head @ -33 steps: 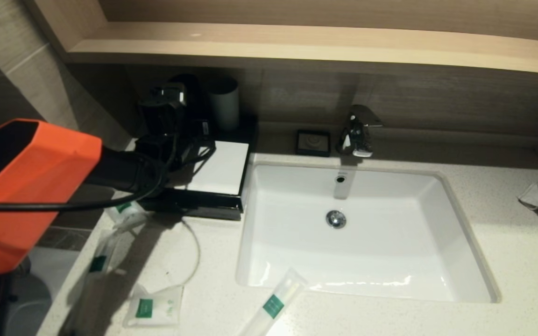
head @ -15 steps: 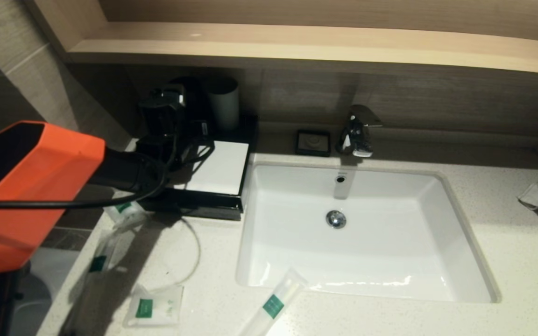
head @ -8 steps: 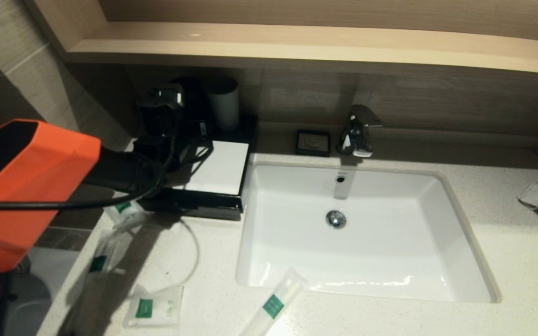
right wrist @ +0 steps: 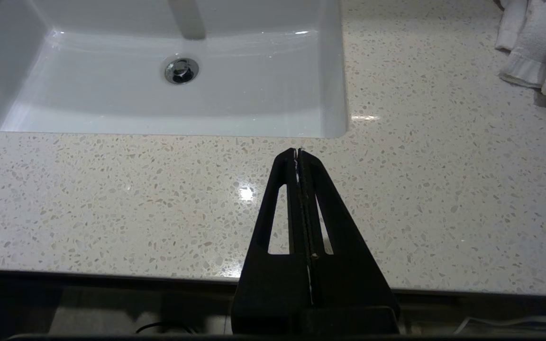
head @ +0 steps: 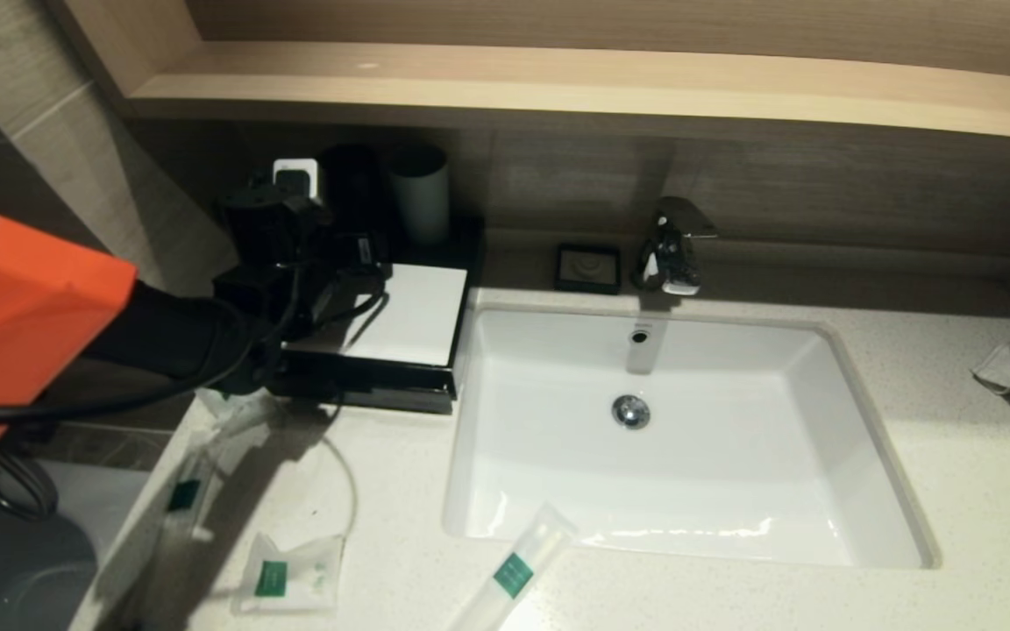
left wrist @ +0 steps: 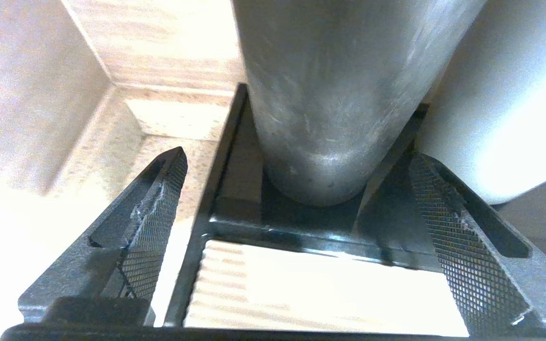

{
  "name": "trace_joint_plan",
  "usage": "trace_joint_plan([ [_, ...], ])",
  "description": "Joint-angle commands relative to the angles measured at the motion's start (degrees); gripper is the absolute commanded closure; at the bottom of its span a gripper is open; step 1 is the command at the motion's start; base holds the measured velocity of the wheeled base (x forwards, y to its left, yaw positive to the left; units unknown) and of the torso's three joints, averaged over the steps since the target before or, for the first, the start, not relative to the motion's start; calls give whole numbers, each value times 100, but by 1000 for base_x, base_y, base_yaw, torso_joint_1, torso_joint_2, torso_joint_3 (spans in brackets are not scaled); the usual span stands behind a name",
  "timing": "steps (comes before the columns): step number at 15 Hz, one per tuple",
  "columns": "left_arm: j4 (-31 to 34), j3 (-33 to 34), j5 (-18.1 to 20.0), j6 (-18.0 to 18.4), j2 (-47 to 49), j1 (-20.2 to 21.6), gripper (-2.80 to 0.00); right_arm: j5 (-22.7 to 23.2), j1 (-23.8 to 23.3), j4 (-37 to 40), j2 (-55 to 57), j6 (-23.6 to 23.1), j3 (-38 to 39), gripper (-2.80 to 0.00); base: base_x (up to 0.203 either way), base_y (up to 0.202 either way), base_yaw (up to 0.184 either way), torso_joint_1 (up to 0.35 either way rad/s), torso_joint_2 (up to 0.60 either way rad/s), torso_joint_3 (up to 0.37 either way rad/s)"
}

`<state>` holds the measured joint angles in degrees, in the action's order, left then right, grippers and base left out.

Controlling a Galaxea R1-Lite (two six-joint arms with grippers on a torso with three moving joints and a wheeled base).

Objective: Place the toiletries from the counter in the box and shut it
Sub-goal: Place the cup on the storage box

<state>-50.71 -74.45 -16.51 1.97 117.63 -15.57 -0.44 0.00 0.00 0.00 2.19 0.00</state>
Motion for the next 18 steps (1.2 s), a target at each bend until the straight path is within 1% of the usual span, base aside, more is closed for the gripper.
trace_joint_plan([
  [1, -82, 226, -11, -2, -249, 1, -280, 0, -1, 0, 1, 0, 0, 0, 0, 0, 0, 0, 0, 0],
  [2, -87, 335, -4, -8, -331, 1, -280, 0, 0, 0, 1, 0, 0, 0, 0, 0, 0, 0, 0, 0],
  [3, -93, 449, 12, -14, -404, 1, -247, 0, 0, 0, 7, 0, 0, 0, 0, 0, 0, 0, 0, 0],
  [4, -104, 533, 26, -29, -457, 1, 0, 0, 0, 0, 0, 0, 0, 0, 0, 0, 0, 0, 0, 0],
  [7, -114, 703, 50, -30, -546, -8, 0, 0, 0, 0, 9, 0, 0, 0, 0, 0, 0, 0, 0, 0],
  [10, -106, 678, 51, -24, -439, -2, 0, 0, 0, 0, 0, 0, 0, 0, 0, 0, 0, 0, 0, 0],
  [15, -106, 524, 51, -7, -142, 1, 0, 0, 0, 0, 2, 0, 0, 0, 0, 0, 0, 0, 0, 0],
  [18, -67, 261, 43, -4, -10, 1, 0, 0, -2, 0, 7, 0, 0, 0, 0, 0, 0, 0, 0, 0],
])
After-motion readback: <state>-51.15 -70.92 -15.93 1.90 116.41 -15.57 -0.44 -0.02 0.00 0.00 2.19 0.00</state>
